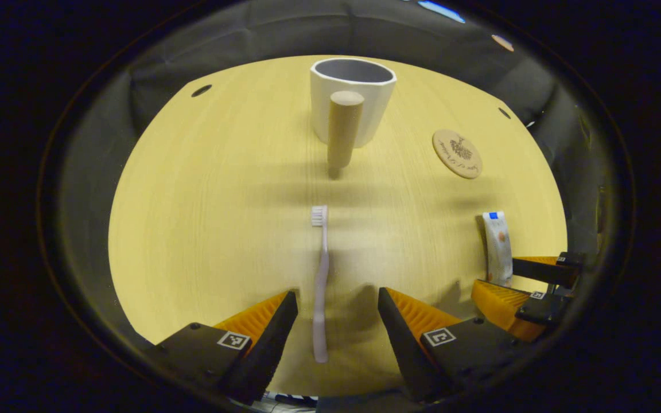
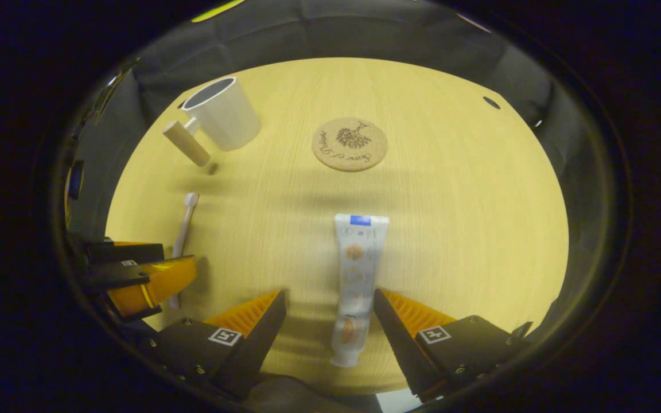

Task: Put the toothbrush and toothpaste on the desktop into the cup, then pick up the cup and place it on the coaster on the desktop.

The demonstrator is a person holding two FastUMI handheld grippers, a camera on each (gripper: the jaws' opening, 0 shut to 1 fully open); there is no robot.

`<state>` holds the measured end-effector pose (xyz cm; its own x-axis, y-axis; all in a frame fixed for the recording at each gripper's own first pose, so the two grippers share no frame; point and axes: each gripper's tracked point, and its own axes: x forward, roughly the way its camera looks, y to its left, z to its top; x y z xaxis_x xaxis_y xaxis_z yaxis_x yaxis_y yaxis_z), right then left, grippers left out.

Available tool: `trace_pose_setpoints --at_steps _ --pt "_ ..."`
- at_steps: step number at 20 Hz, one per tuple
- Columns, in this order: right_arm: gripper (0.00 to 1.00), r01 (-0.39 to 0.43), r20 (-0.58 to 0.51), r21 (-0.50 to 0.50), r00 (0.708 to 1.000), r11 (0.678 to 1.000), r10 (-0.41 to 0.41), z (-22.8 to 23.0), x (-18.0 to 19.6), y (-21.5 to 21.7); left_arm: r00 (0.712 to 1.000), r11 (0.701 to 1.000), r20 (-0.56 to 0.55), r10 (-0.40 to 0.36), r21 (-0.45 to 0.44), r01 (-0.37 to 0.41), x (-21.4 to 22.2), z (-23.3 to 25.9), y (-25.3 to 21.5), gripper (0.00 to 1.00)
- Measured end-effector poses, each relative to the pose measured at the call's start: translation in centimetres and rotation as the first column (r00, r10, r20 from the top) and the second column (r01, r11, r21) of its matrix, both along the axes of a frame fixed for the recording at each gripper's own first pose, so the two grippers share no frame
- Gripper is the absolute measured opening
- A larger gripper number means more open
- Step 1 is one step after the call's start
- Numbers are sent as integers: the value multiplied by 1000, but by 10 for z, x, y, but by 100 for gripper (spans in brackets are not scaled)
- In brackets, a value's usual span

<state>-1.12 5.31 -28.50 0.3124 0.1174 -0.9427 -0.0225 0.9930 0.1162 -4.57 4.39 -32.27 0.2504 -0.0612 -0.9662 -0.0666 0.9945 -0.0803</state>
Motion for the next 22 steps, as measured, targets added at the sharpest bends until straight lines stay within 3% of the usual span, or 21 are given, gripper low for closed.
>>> trace_pose_setpoints --at_steps 1,5,9,10,11,12,13,15,16,18,19,22 --pt "96 -3 -9 -4 1000 1000 3 -3 0 -1 1000 1000 -12 5 -3 -5 -1 -2 0 94" --pt "95 -12 -26 -16 1000 1000 11 -11 2 -2 999 1000 -39 3 0 -3 -7 -9 1 89" --pt "94 -11 -25 -34 1000 999 10 -13 3 -5 999 999 -44 -9 36 10 -6 -12 9 92" --pt "93 -11 -29 -51 1000 999 10 -13 2 -9 999 999 -48 -11 45 13 -6 -11 10 84" --pt "81 -12 -37 -53 999 999 10 -15 1 -8 999 998 -52 -14 59 17 -7 -13 13 81" --pt "80 -14 -42 -55 999 998 11 -15 0 -9 999 998 -50 -16 59 19 -7 -10 12 76" --pt "77 -13 -50 -54 999 998 11 -15 -1 -9 998 998 -53 -19 61 23 -7 -12 12 80" --pt "72 -8 -55 -56 998 998 5 -15 -3 -11 998 998 -57 -18 63 21 -7 -12 12 69" --pt "72 -13 -58 -55 998 998 10 -15 -3 -11 998 998 -58 -21 64 24 -7 -11 12 77" --pt "72 -11 -68 -55 998 998 7 -15 -5 -12 998 998 -64 -18 66 23 -7 -12 11 77" --pt "73 -6 -69 -54 998 999 2 -15 -5 -11 998 997 -65 -18 68 22 -7 -12 10 69" --pt "73 7 -86 -57 996 998 -12 -15 -5 -12 997 997 -69 -20 69 25 -9 -11 7 70"
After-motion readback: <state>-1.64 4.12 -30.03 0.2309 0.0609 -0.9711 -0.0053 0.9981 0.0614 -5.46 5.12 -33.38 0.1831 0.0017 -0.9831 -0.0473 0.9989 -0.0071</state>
